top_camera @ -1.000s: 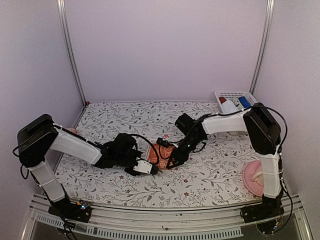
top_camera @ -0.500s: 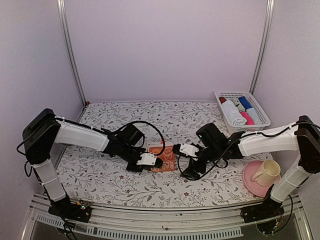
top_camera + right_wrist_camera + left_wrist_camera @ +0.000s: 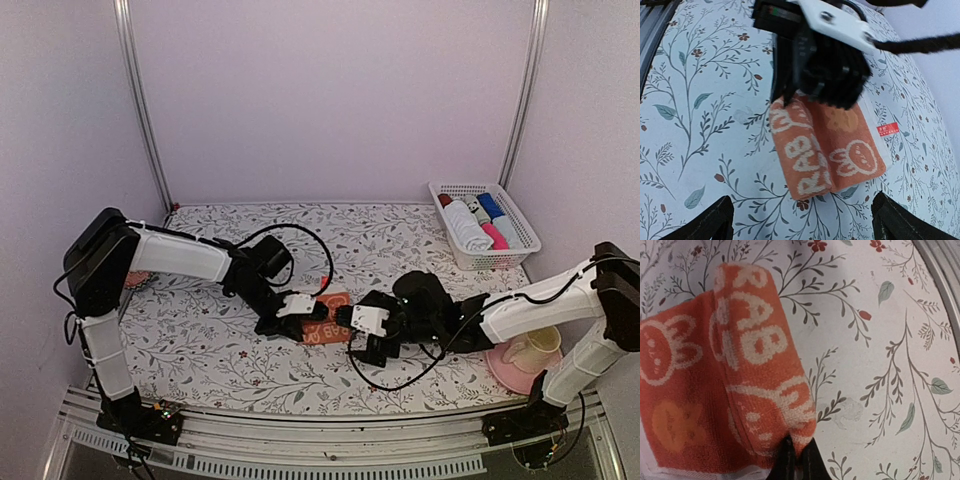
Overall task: Roll the towels
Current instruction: Roll the towel at the center of the board.
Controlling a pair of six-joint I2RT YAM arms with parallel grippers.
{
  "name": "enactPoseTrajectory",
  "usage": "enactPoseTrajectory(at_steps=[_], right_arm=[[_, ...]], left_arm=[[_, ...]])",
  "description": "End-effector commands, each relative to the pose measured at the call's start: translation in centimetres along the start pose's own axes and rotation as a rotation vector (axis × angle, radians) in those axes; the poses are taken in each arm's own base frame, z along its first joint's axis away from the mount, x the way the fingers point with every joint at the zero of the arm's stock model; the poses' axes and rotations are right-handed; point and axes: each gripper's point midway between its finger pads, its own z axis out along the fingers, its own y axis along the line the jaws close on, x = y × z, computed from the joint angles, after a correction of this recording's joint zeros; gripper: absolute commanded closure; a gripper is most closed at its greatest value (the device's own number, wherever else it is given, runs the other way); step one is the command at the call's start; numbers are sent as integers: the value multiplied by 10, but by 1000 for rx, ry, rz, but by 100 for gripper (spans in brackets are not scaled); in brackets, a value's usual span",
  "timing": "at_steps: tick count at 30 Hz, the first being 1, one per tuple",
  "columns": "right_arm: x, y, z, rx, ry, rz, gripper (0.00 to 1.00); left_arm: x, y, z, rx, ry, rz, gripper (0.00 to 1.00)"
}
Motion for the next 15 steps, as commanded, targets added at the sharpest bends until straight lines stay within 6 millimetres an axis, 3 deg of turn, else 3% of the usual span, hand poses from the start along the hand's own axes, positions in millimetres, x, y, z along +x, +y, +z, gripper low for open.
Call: enactPoseTrajectory(at_steps=[1,6,15], right_arm=[[-8,16,1,43,-56,-201,5],[-5,32,11,25,-40,-326,14],[0,21,47,132,79,-472,22]], left_arm=[[10,-15,1,118,4,-101,100],[13,-9,1,142,-3,-140,100],[17,-10,6,198,-1,-172,100]])
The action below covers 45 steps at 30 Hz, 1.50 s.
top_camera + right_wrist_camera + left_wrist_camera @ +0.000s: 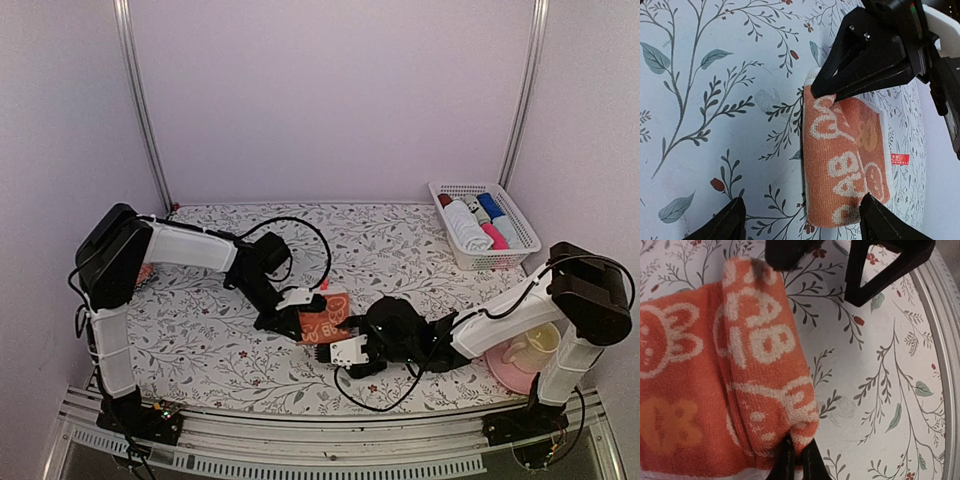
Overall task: Roll the towels
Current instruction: Roll the towel at the center of the board.
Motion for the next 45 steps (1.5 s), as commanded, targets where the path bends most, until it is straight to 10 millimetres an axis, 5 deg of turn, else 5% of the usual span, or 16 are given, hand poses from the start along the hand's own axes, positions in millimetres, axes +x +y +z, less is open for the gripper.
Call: enactPoseTrajectory(at_steps=[1,22,34,41,45], right_arm=[[-4,-21,15,105,53,-93,23],[28,-8,52,117,236,-248,47],[37,11,57,-24,295,-146,87],[23,26,46,-173,253,1,95],[13,31,37,-252,220,83,96]], left_arm=[[15,-8,6,68,41,-62,100],[20,-11,6,117,40,-81,100],[18,-12,-4,91,25,-53,99],[4,-8,-33,-68,-12,30,51],[-3,-4,-51,-196,-59,74,39]])
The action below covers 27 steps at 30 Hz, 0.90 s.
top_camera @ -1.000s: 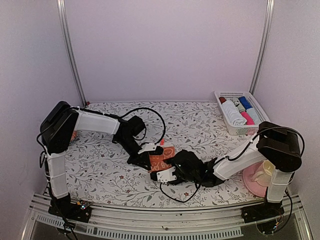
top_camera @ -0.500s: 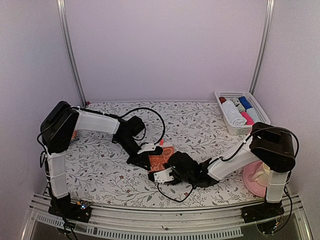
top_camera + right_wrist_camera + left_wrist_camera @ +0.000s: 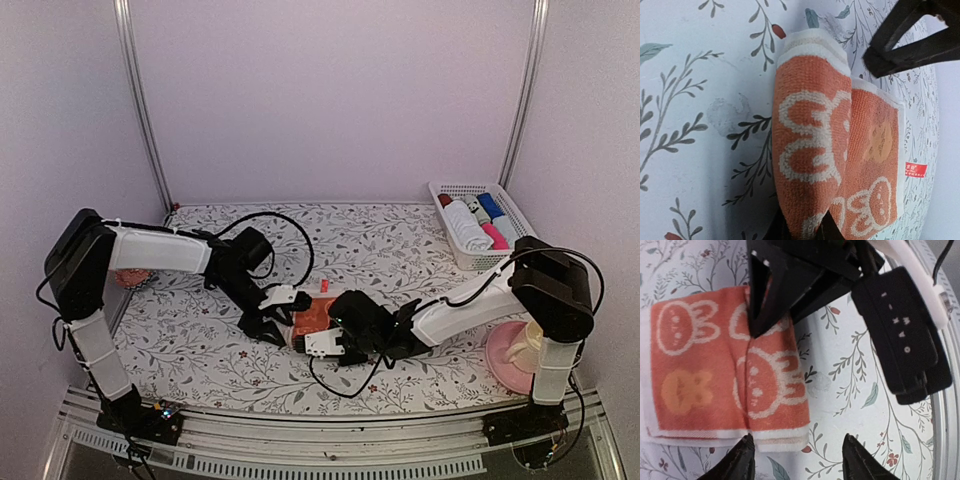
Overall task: Roll the towels
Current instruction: Roll the towel at the center of the board.
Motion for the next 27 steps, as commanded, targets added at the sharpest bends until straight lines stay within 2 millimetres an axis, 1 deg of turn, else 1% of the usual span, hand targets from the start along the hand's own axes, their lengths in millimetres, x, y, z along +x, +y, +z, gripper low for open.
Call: enactPoseTrajectory(at_steps=[1,4,10,11,12,16,18,24,27], right_arm=[[5,41,-15,-251,4,100,96],[0,46,-20,-340,-9,166,96],[-7,55,-25,-565,-12,336,96],[-2,62,-25,-611,6,366,96],[-10,52,-25,-623,-11,395,96],[-11,53,-28,-748,-11,498,95],[-12,49,-28,-794,-23,548,95],[1,37,-20,-881,-23,704,94],[4,35,-16,-921,-27,748,93]], left_arm=[[-10,18,-25,-191,-56,61,38],[-16,21,-38,-295,-111,104,38],[-19,13,-53,-464,-188,267,44],[-13,8,-51,-477,-185,290,44],[-10,5,-52,-494,-185,316,46],[-5,-4,-52,-560,-172,400,50],[-4,-10,-50,-581,-165,440,51],[-12,-27,-43,-620,-180,564,51],[-14,-34,-33,-623,-159,623,51]])
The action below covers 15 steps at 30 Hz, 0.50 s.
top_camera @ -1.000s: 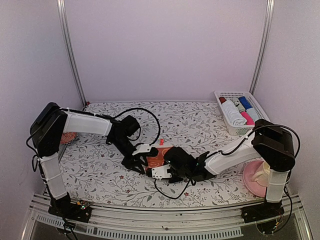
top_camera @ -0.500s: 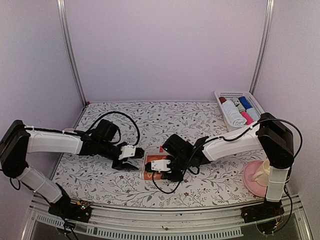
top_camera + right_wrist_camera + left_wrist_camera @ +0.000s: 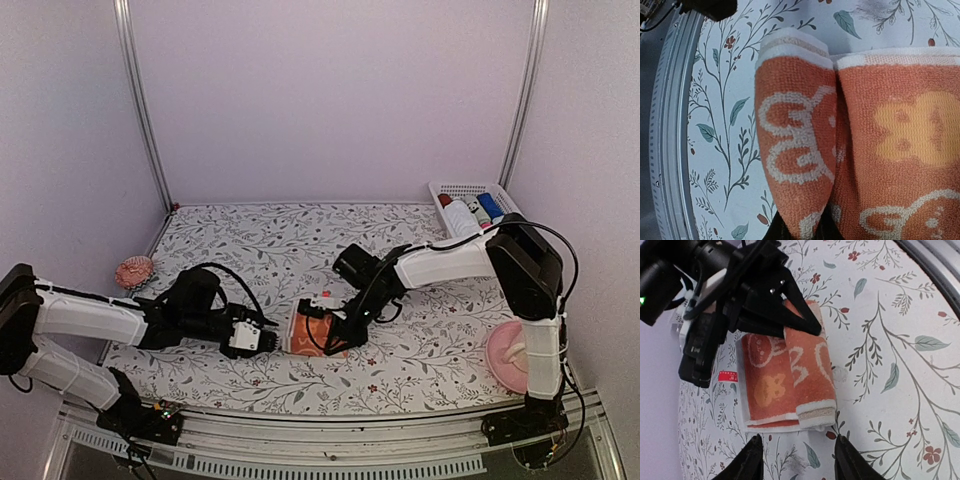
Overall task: Roll the towels
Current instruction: Roll the towel at the center of the board.
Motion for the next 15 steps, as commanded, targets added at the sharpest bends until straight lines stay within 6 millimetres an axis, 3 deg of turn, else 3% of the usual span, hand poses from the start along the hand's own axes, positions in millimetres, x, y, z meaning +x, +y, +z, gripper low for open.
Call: enactPoseTrajectory(at_steps=[1,15], right_arm=[[18,1,5,-125,36,146,93],[12,-16,-1,-207,14,236,92]], left_arm=[[-16,1,7,-65,-23,146,51],[-15,-13,41,-121,53,294,53]])
